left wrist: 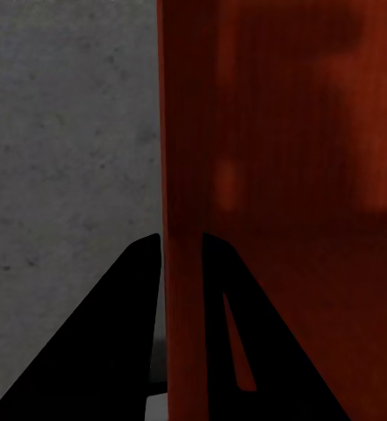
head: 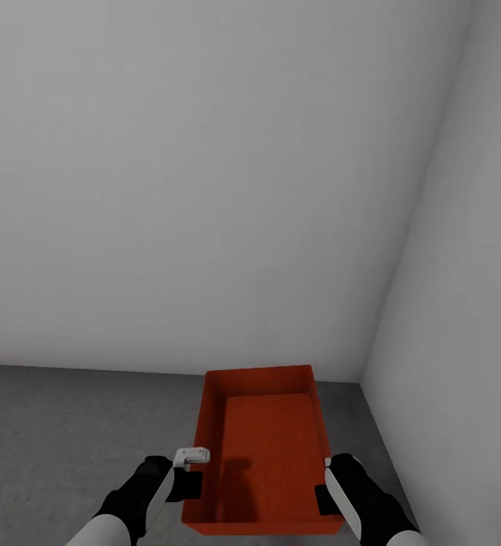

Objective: Move the two storage containers from the living room to the garage. In the garage, place one container on the floor and stack the other container on top of it (either order is fine).

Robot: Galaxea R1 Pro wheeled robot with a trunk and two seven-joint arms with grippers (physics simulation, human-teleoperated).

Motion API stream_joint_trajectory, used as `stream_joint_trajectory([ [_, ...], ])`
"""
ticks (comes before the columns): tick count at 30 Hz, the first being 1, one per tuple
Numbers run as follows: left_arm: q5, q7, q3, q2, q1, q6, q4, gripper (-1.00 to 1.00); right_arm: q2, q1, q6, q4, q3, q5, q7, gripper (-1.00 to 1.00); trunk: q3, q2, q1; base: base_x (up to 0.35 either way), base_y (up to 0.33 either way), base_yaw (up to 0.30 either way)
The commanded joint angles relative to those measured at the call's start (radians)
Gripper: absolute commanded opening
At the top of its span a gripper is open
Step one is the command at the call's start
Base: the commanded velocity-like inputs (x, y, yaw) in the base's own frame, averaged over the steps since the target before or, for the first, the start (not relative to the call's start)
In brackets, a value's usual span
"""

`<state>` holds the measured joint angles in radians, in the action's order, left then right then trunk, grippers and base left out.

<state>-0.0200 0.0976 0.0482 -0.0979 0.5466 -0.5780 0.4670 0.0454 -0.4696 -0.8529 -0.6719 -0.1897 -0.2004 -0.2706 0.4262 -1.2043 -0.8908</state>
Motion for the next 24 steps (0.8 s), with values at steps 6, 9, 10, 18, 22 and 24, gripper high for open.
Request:
stream_joint_trajectory([
  [6,0.014,0.002,-0.002,-0.002,0.0,-0.006,0.001,-1.0,0.014,-0.001,0.009,-0.002,-0.002,-0.068,-0.004,-1.0,0.001,-0.001,0.0,0.0,0.0,0.0],
  [9,0.014,0.002,-0.002,-0.002,0.0,-0.006,0.002,-1.0,0.014,-0.001,0.009,-0.002,-0.002,-0.068,-0.004,-1.0,0.001,-0.001,0.0,0.0,0.0,0.0],
  [10,0.014,0.002,-0.001,-0.002,0.0,-0.006,0.002,-1.0,0.014,-0.001,0.009,-0.002,-0.002,-0.068,-0.004,-1.0,0.001,-0.001,0.0,0.0,0.0,0.0],
  [18,0.014,0.003,0.0,-0.002,0.0,-0.006,0.001,-1.0,0.014,-0.001,0.009,-0.001,-0.002,-0.068,-0.005,-1.0,0.001,-0.001,0.0,0.0,0.0,0.0],
  [22,0.014,0.002,-0.001,-0.002,0.0,-0.006,0.001,-1.0,0.014,-0.001,0.009,-0.001,-0.002,-0.068,-0.005,-1.0,0.001,-0.001,0.0,0.0,0.0,0.0],
  [24,0.014,0.002,-0.002,-0.002,0.0,-0.006,0.001,-1.0,0.014,-0.001,0.009,-0.001,-0.002,-0.068,-0.005,-1.0,0.001,-0.001,0.0,0.0,0.0,0.0],
])
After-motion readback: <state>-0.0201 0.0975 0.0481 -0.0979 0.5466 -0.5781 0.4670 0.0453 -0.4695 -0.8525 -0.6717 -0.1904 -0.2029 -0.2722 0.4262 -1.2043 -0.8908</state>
